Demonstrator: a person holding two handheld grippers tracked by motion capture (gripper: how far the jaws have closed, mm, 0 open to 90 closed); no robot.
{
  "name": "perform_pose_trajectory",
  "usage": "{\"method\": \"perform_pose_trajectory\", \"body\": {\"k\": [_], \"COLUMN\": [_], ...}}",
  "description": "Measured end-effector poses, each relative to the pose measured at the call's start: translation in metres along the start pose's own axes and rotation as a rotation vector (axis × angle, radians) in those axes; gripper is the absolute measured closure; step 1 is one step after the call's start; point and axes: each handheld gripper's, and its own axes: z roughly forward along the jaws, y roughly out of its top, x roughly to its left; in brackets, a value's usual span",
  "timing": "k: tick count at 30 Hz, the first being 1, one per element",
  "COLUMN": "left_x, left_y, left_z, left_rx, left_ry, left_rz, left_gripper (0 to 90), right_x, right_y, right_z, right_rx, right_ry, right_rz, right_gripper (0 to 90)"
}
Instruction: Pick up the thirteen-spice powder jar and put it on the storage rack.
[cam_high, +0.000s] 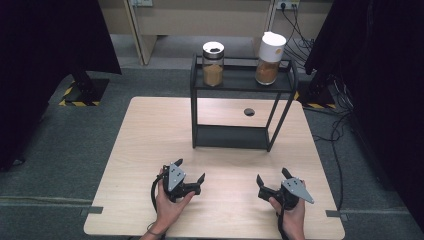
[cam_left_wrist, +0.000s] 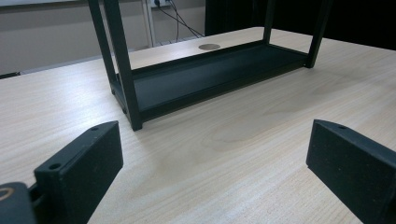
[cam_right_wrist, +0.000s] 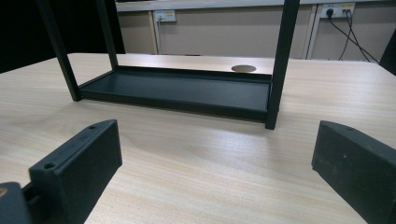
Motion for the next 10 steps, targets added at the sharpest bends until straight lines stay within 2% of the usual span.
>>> {"method": "perform_pose_trajectory", "body": {"k": [10], "left_x": [-0.0019], "left_y": [0.0004], "left_z": [0.0000], "left_rx": [0.002], "left_ry": [-0.005], "left_rz": [-0.001], "left_gripper": [3.0], "right_x": [-0.0010], "right_y": [-0.0002], "right_z": [-0.0001], "right_rx": [-0.001], "right_ry": [0.005], "right_rz": [0.001], "right_gripper": [1.6]}}
